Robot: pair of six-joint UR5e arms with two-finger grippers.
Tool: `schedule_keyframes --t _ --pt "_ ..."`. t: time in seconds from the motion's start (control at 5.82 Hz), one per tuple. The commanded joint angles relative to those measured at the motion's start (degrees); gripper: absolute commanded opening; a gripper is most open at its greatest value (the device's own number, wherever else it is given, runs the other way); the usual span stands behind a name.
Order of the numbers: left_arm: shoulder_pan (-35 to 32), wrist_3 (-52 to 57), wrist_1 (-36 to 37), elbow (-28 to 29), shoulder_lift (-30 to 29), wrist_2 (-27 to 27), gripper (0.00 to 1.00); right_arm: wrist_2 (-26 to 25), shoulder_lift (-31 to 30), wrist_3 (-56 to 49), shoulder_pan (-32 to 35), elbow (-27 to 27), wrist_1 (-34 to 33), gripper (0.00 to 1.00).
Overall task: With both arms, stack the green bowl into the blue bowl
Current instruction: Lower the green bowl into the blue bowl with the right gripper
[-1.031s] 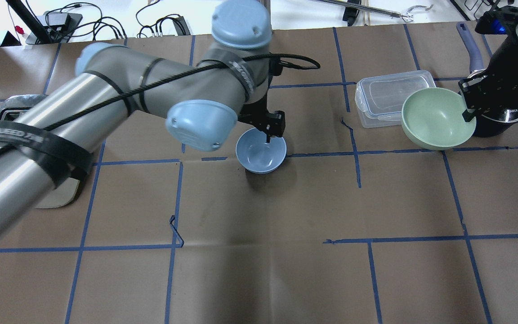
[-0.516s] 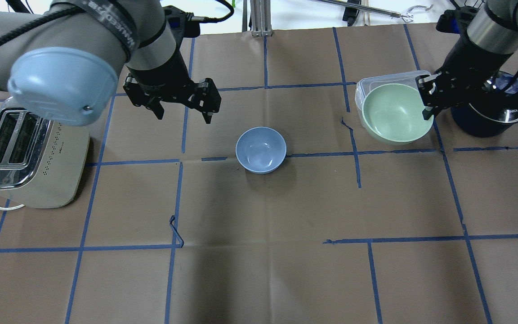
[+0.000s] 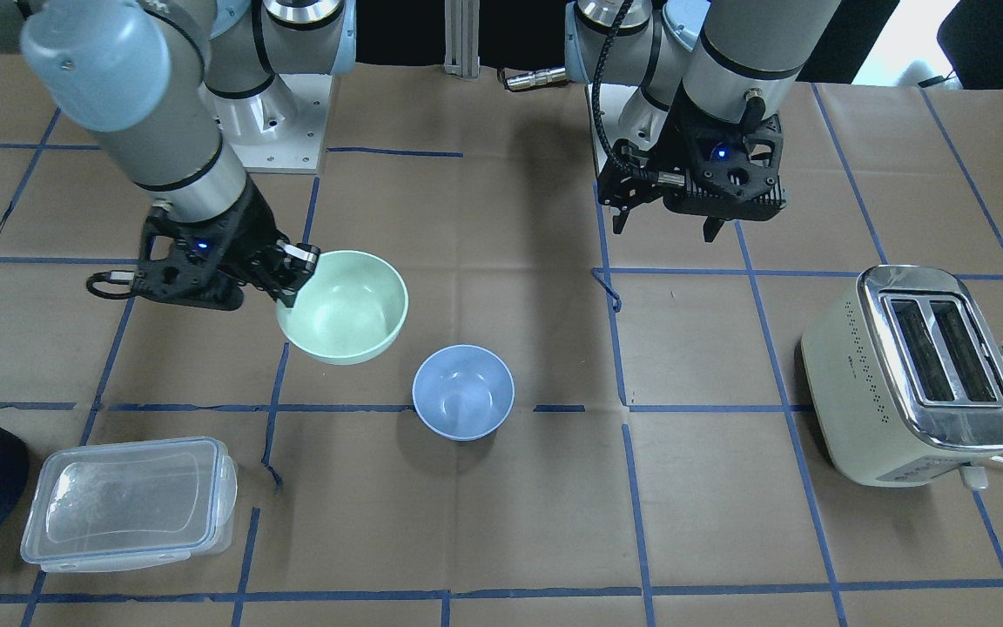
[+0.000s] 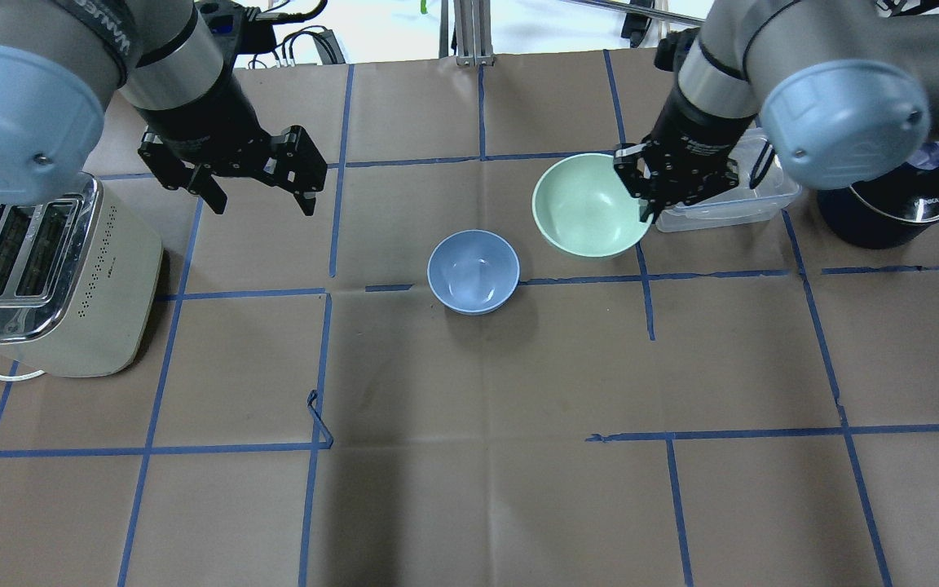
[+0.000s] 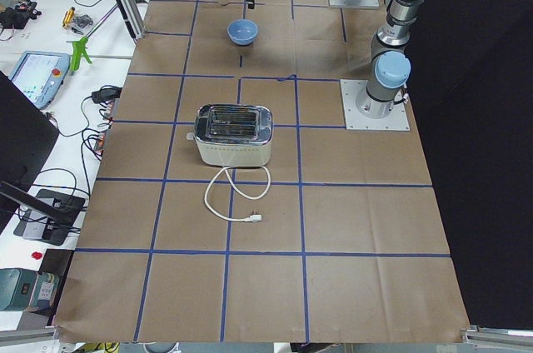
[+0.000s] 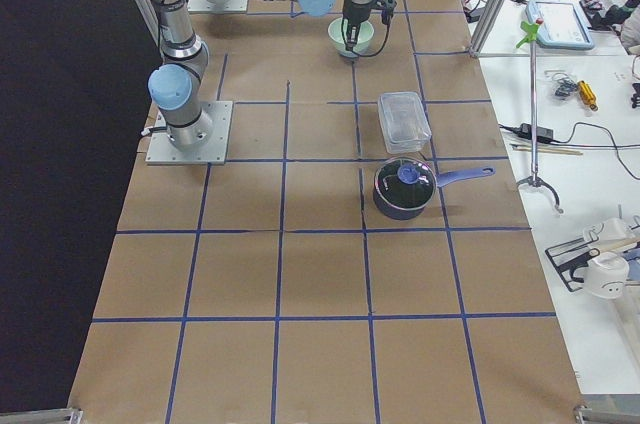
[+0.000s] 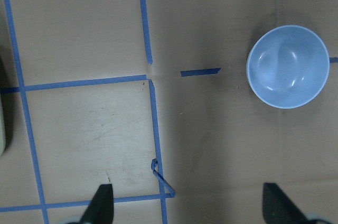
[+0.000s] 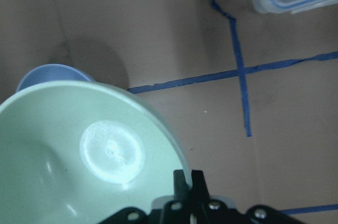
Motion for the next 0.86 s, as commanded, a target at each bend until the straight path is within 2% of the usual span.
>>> schedule_keyframes --t 0.0,0.34,0.69 --pt "0.5 2.4 -0.3 0.0 0.4 -0.1 0.98 0.7 5.0 10.5 6.8 0.0 -7.8 0.08" --pt "0.5 4.0 0.3 0.1 0.7 -0.1 0.98 0.6 10.9 12.0 8.2 0.3 -13.8 0.08" --pt "1.2 -1.1 0.2 -1.2 2.7 0.1 0.98 0.7 14.6 12.0 8.3 0.5 -15.2 0.08"
